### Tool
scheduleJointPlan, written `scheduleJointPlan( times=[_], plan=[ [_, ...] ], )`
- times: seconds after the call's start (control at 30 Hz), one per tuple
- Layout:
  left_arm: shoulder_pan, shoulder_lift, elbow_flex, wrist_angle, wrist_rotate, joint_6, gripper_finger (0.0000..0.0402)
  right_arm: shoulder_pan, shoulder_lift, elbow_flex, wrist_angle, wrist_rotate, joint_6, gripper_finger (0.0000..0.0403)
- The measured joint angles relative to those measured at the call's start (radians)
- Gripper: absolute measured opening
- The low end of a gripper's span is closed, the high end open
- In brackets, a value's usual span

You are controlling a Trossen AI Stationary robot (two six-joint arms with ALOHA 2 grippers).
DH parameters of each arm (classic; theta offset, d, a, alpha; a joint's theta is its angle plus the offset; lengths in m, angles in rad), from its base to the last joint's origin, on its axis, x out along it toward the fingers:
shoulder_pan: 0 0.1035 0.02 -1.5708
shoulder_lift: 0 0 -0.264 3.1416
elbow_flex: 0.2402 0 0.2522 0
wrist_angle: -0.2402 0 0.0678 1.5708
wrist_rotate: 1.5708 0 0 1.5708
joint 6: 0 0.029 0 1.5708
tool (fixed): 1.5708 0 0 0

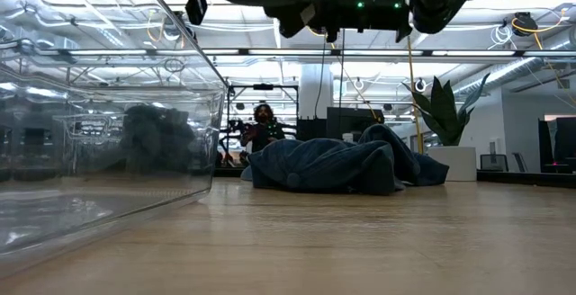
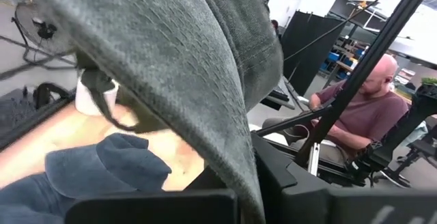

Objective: Pick & Place hat
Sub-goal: Put the green cap into the top transparent bin

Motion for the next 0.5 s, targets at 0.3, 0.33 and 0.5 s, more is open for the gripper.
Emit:
scheduleJointPlan(
  times=[0.3, 0.33, 0.5],
  plan=[
    [0.000, -0.003, 0.000, -0.013, 0.002, -0.009, 0.0010, -0.002, -0.066, 0.013, 0.010, -0.320, 0.086, 0.0000],
    [0.000, -0.003, 0.000, -0.015, 0.002, -0.009, 0.0009, -0.003, -0.077, 0.013, 0.010, -0.346, 0.097, 0.0000],
    [-0.001, -0.003, 0.000, -0.026, 0.001, -0.010, 0.0009, -0.002, -0.144, 0.013, 0.008, -0.477, 0.141, 0.0000]
  ],
)
